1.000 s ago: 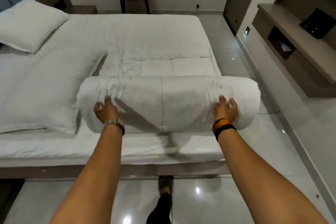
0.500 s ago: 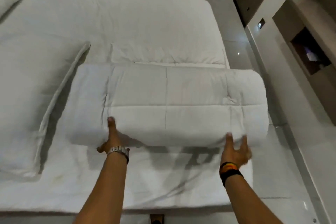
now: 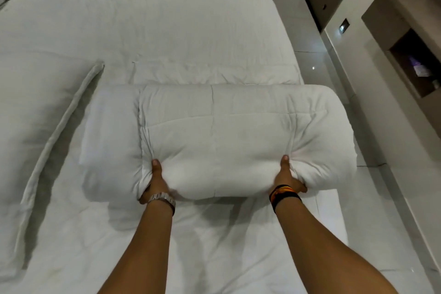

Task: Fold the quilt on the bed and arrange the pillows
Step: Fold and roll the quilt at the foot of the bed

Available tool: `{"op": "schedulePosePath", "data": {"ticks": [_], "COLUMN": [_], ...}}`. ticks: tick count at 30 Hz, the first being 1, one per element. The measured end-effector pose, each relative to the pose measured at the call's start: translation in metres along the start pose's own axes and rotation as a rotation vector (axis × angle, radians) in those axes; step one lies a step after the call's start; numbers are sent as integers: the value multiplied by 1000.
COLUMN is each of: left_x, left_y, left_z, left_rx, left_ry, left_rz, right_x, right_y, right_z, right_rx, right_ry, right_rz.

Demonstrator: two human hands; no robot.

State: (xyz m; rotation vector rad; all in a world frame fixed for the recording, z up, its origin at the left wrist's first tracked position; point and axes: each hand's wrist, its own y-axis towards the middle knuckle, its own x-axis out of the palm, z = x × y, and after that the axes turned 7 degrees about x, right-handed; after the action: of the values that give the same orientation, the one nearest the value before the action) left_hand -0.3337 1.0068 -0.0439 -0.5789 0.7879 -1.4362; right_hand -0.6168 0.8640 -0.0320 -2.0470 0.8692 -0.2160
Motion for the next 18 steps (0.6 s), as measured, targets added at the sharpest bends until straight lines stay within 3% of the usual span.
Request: {"op": "schedulePosePath", "data": {"ticks": [5,13,18], "left_x": [-20,-173,-234], "left_y": [-41,-150,-200], "left_z": [5,-27,-3], "left_rx": [98,30,203], "left_ry": [6,89,97], "left_rz": [2,48,-84], "right_x": [-32,-195,-259], "right_y": [-19,-88,-138], "right_z": [-6,19,-8], "right_rx": [-37,44,2], "right_ry": [8,-28,-78], "right_rz": [-51,-25,-64]}}
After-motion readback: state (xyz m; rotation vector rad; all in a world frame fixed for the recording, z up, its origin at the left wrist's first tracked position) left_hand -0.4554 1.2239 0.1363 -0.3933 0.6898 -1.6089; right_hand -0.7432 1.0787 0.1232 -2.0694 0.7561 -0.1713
